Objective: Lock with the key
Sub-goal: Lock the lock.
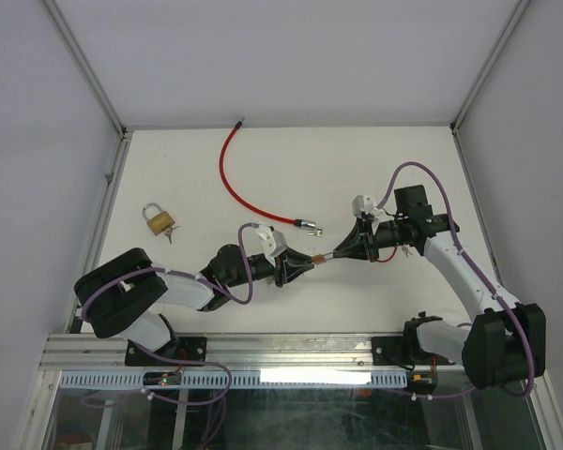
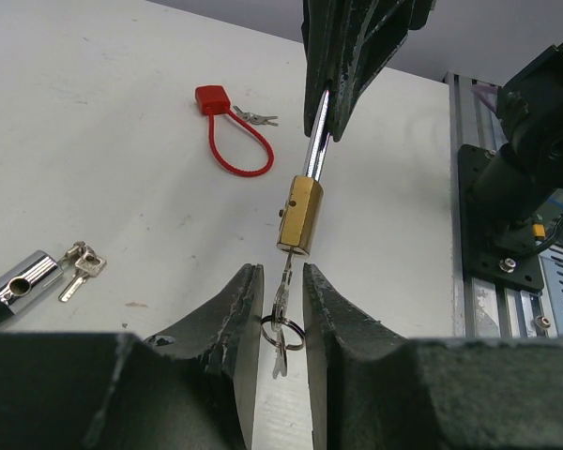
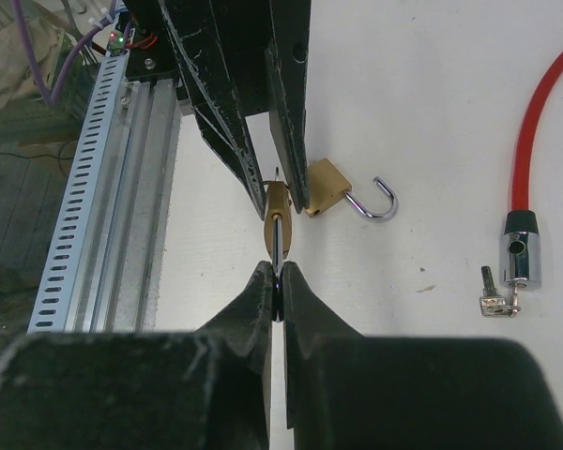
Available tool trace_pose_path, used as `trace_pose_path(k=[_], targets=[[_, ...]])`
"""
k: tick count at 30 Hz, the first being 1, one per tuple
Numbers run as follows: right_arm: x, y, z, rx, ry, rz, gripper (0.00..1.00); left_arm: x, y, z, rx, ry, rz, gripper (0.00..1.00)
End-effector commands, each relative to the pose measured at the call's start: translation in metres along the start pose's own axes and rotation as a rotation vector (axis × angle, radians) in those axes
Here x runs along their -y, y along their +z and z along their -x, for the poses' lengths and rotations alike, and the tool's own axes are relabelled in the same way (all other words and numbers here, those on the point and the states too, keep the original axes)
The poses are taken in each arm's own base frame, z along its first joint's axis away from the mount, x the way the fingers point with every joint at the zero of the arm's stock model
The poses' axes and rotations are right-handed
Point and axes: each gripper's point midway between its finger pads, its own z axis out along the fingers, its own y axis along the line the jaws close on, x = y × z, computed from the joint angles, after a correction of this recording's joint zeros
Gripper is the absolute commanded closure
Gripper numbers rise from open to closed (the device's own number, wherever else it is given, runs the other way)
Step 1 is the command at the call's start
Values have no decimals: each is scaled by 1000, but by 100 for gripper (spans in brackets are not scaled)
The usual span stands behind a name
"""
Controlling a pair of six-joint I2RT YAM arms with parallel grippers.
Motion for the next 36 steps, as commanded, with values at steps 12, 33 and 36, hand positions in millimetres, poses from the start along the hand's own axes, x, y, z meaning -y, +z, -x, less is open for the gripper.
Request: trace_pose_path(k=[12, 33, 36], targets=[[-1, 1, 17, 27, -68, 20, 100, 6, -2, 15, 14, 49, -51, 100], [16, 1, 15, -12, -23, -48, 100, -17, -46, -3, -129, 121, 85, 100], [17, 0, 16, -10, -22, -53, 100, -15, -49, 0, -119, 100, 71, 100]])
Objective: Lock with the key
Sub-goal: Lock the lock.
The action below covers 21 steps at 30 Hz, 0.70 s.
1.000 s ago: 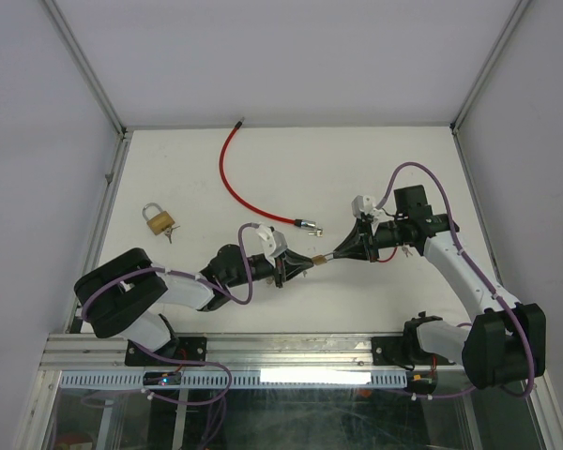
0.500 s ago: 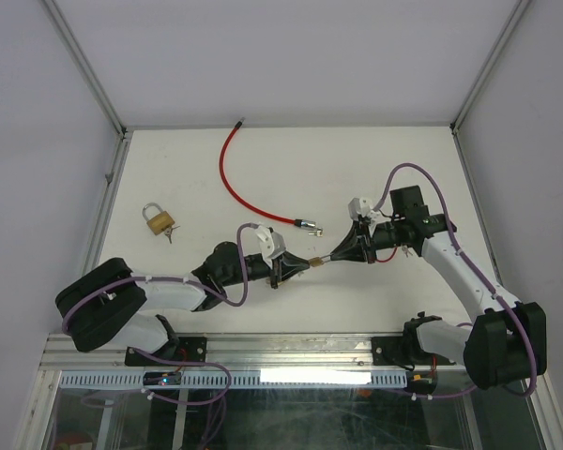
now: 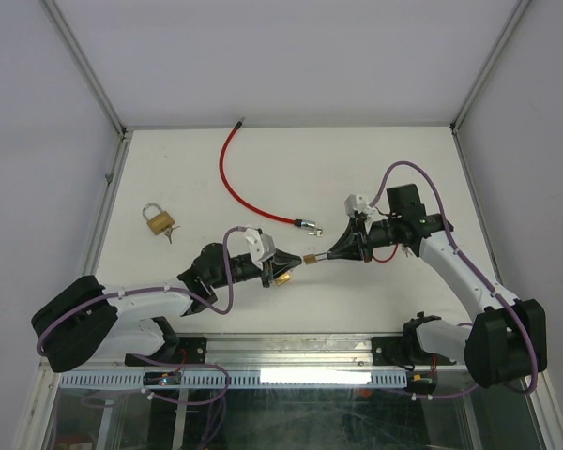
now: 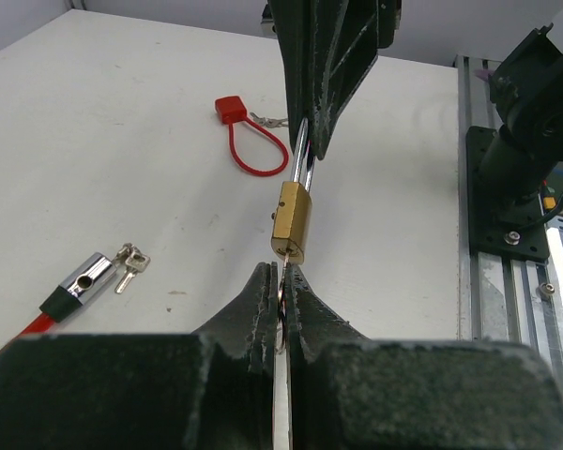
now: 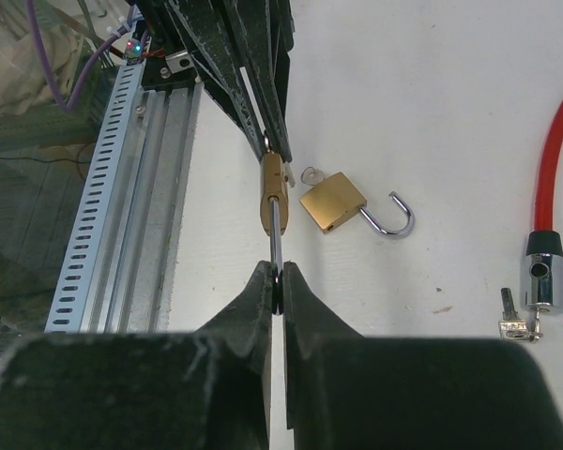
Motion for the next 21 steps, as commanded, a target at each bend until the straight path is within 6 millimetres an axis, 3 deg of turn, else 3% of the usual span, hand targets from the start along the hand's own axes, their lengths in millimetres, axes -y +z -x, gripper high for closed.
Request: trace_pose_path(k=[1, 8, 13, 21], targets=[[18, -11, 14, 0, -43, -79, 100, -11, -19, -28, -95, -28, 41, 100], [19, -16, 19, 25, -32, -90, 100, -12, -22, -36, -144, -58, 41, 100], [19, -15, 18, 26, -23, -86, 100, -13, -23, -21, -86, -77, 60, 99], [18, -14, 16, 28, -22, -79, 100, -12, -39, 7, 56, -147, 76, 18]])
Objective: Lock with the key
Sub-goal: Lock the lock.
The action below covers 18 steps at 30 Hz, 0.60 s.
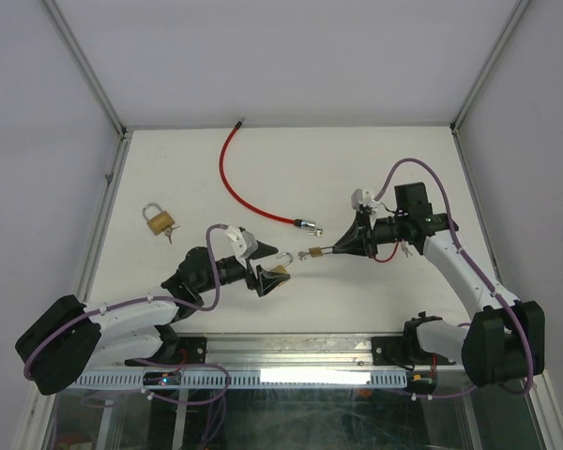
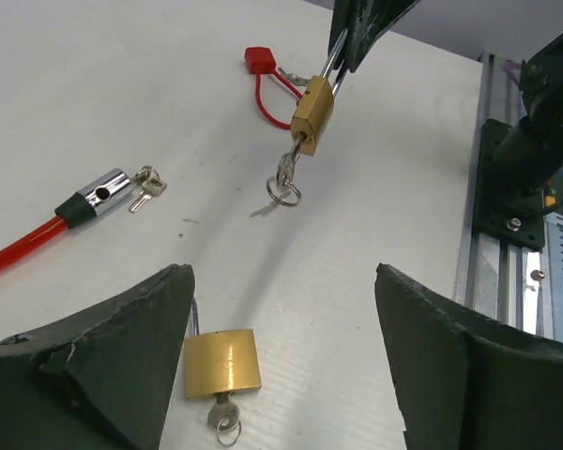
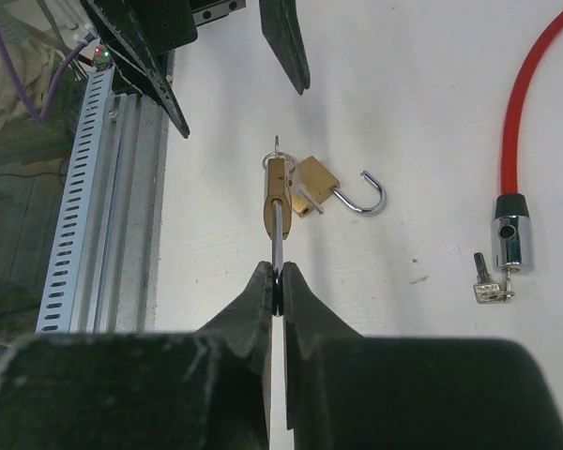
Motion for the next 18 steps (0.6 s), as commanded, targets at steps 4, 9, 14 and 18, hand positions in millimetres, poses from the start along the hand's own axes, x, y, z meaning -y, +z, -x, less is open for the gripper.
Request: trace_pose_path(k=[4, 9, 14, 18], targets=[[3, -2, 19, 33, -71, -5, 100, -3, -7, 32, 158, -128, 36, 1], [2, -2, 17, 33, -66, 0, 100, -1, 10, 33, 117, -197, -13, 2], [2, -2, 17, 33, -65, 2, 100, -4, 35, 27, 5, -205, -52, 18], [2, -1, 17, 32, -67, 3, 100, -4, 49, 25, -56, -188, -87, 40]])
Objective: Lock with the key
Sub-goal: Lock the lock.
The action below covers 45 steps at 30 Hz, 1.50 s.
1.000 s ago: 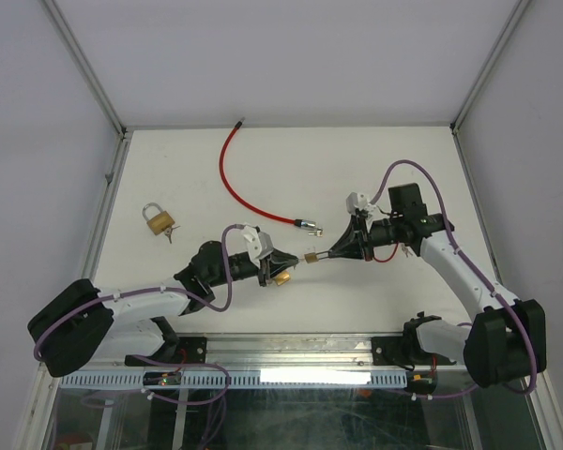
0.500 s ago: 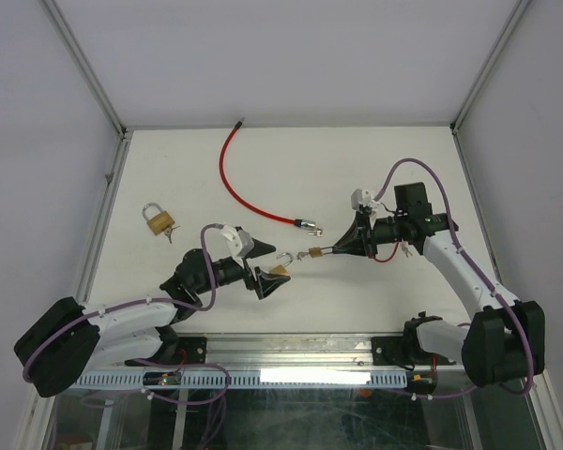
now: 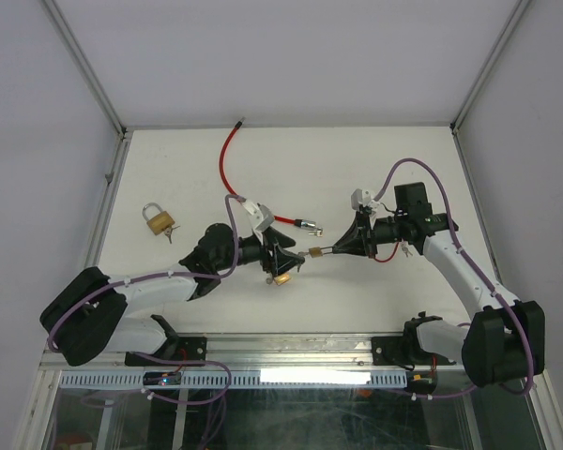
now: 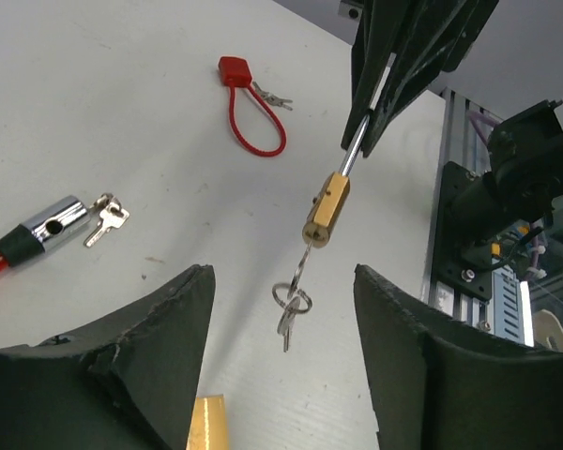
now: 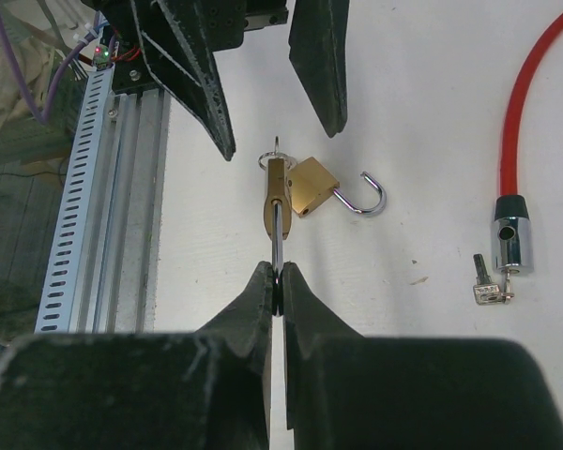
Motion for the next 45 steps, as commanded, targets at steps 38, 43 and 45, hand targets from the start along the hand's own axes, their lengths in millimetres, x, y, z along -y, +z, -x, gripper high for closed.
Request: trace_pose_path(k=[38, 43, 45], targets=[[3, -2, 19, 19, -37, -3, 100, -33, -26, -23, -235, 223, 35, 100], [20, -6, 18, 22, 37, -68, 100, -22, -25, 2, -127, 225, 20, 100], [41, -14, 17, 36, 111, -166, 100, -14, -22, 18, -45, 209, -4, 100]])
